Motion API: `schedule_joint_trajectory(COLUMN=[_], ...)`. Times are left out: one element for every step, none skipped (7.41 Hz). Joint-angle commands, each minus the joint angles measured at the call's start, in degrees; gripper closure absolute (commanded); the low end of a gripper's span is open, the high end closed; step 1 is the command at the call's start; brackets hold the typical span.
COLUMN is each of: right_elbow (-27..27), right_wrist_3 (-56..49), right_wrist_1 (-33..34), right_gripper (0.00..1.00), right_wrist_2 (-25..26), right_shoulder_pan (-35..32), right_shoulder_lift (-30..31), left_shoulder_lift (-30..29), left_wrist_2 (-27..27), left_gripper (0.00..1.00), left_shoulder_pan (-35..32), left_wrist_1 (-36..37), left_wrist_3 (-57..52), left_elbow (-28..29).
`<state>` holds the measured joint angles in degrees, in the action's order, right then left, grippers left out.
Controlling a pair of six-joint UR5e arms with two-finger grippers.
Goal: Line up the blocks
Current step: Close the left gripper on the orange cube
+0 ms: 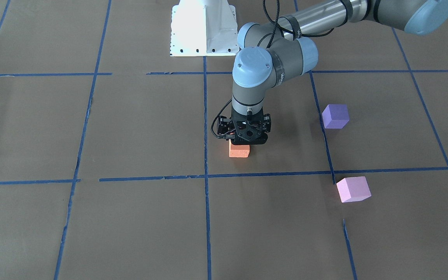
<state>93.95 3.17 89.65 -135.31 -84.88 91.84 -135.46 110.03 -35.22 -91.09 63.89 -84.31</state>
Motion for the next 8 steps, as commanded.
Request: schedule_joint_trajectory(right_elbow=[0.0,0.0,0.0,0.0,0.0,0.0,0.0,0.0], right_wrist_3=[0.0,0.0,0.0,0.0,0.0,0.0,0.0,0.0], right_wrist_1=[0.0,0.0,0.0,0.0,0.0,0.0,0.0,0.0], right_gripper=[0.0,0.0,0.0,0.0,0.0,0.0,0.0,0.0], right_wrist_2=[0.0,0.0,0.0,0.0,0.0,0.0,0.0,0.0], right_shoulder_pan=[0.0,0.0,0.1,0.0,0.0,0.0,0.0,0.0], right_shoulder_lift=[0.0,0.0,-0.1,-0.1,0.0,0.0,0.0,0.0], left_shoulder_lift=[-0.2,-0.2,-0.3,-0.3,-0.2,-0.2,-0.1,0.0], left_wrist_2=[-0.2,-0.7,-2.7,-3.1,-3.1,-3.1,-3.1,-3.2], left_gripper=[0.0,0.0,0.0,0.0,0.0,0.0,0.0,0.05], left_shoulder_pan=[0.4,0.8,1.8,2.0,2.1,2.4,2.4,2.4], left_wrist_1=[-1.5,-4.0,-5.3,-5.3,-5.4,-5.4,-5.4,-5.4], left_wrist_3=[1.3,1.8,2.7,2.7,2.6,2.6,2.6,2.4], left_elbow=[1.5,3.3,4.1,4.2,4.2,4.4,4.4,4.5])
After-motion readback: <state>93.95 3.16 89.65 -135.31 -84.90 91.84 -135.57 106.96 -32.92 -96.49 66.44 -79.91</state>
